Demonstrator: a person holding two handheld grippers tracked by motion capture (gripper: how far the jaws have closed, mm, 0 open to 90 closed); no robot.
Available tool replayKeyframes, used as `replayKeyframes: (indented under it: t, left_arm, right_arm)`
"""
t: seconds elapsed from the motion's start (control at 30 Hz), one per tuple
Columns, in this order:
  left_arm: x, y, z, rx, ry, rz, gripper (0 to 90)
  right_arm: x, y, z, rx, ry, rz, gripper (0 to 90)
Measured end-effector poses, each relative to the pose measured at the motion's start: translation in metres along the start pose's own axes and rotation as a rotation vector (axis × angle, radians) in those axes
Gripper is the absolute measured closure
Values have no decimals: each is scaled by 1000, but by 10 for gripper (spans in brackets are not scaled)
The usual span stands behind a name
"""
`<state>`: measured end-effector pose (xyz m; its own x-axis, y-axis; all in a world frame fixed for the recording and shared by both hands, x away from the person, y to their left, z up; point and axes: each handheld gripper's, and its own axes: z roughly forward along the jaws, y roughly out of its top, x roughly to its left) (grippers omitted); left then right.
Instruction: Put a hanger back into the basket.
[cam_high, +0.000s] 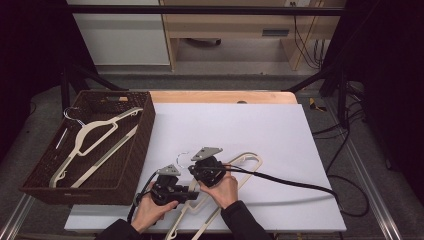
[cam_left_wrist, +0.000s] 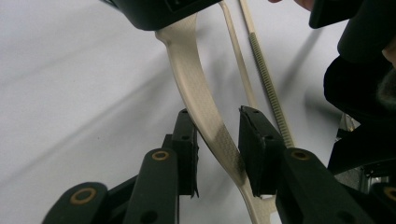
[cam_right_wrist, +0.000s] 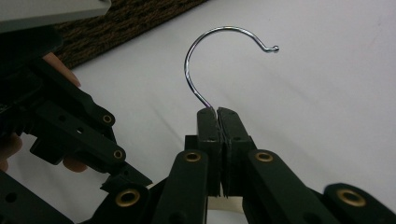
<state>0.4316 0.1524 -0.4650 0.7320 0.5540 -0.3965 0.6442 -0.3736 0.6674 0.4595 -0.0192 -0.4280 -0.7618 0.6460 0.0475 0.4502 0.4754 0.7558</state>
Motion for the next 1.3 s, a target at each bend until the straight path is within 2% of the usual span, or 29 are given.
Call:
replayKeyframes:
  t: [0.1,0.17,0.2,0.37,0.53,0.6,0.67,0.8,0.9,1.0,1.17,1.3]
  left_arm:
    - [-3,2,-2,-3,5,-14,695]
    - [-5,2,-3,-22,3,-29,708]
    - [-6,2,-3,-26,3,-33,718]
    - [-11,5,-6,-50,0,-65,754]
    - [-18,8,-10,-71,-15,-90,784]
    - [-20,8,-11,-83,-31,-97,799]
    - [-23,9,-13,-99,-38,-99,814]
    - [-30,12,-15,-122,-50,-100,840]
    - [-33,13,-16,-129,-52,-95,850]
    - [-36,14,-17,-139,-52,-90,857]
    - [-40,15,-19,-140,-46,-59,859]
    - [-42,17,-23,-144,-45,-28,860]
  right_arm:
    - [1,1,-3,-8,0,-7,886]
    - [0,1,-7,-21,1,-30,880]
    - [1,2,-9,-23,1,-21,859]
    - [1,4,-21,-43,18,-43,781]
    - [0,8,-35,-73,29,-59,662]
    - [-4,8,-44,-91,62,-61,615]
    - [-10,6,-54,-123,73,-57,541]
    - [-24,-1,-78,-195,57,-52,409]
    - [-34,-8,-95,-244,51,-24,328]
    - [-45,-18,-114,-286,22,12,266]
    - [-60,-38,-137,-312,-49,23,195]
    - [-71,-57,-146,-320,-71,45,161]
